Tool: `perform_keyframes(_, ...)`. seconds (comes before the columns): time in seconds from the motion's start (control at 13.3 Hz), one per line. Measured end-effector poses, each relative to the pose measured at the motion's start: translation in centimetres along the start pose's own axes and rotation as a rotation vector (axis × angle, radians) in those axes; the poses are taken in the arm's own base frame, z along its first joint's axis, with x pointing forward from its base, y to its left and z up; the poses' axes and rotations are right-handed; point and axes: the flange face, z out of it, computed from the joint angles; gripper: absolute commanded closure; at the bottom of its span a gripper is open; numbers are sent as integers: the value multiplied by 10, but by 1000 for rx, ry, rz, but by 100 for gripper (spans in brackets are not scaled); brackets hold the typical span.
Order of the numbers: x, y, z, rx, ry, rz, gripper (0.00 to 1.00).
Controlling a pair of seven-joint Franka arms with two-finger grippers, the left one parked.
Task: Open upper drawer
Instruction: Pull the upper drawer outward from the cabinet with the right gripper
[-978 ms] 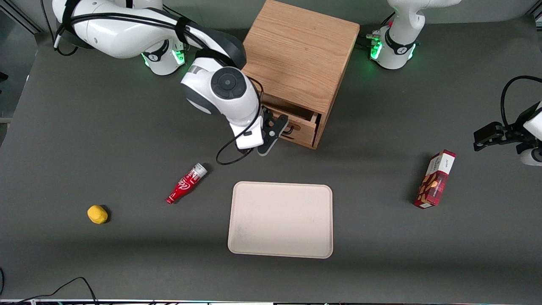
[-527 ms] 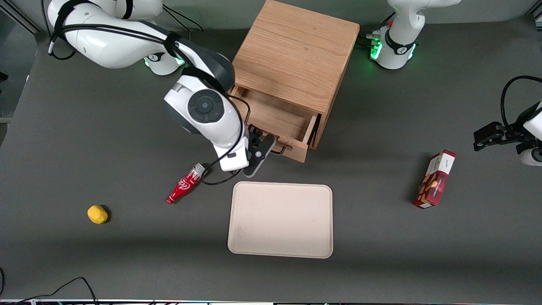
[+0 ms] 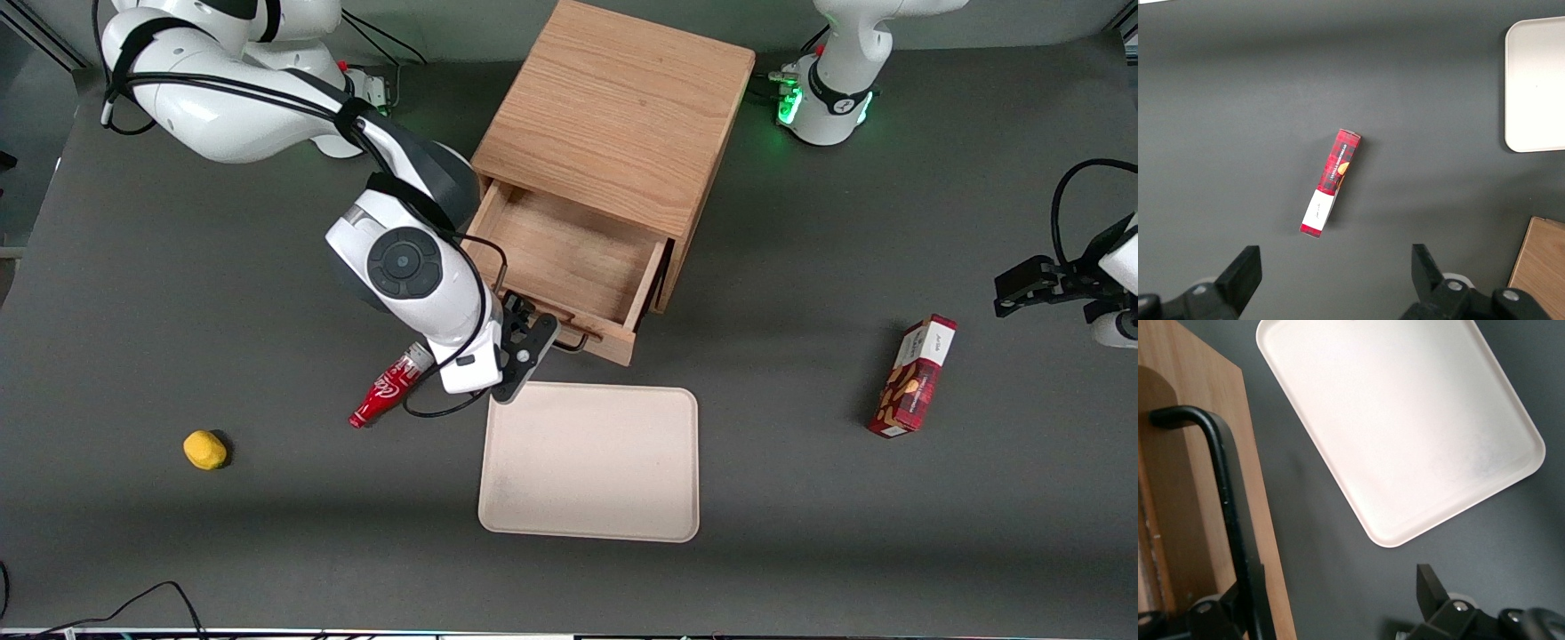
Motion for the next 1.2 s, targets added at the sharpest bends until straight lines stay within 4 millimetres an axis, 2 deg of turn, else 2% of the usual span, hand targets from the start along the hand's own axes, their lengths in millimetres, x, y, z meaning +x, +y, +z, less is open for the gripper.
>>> perform_keyframes(0.38, 0, 18, -11, -7, 24, 9, 0)
perform_keyframes(0.75, -7, 46, -19, -32, 23, 12, 0)
perform_keyframes(0.98, -9, 53, -21, -30, 22, 22, 0)
perform_keyframes(1.2, -13, 64, -44, 1, 29, 61, 0)
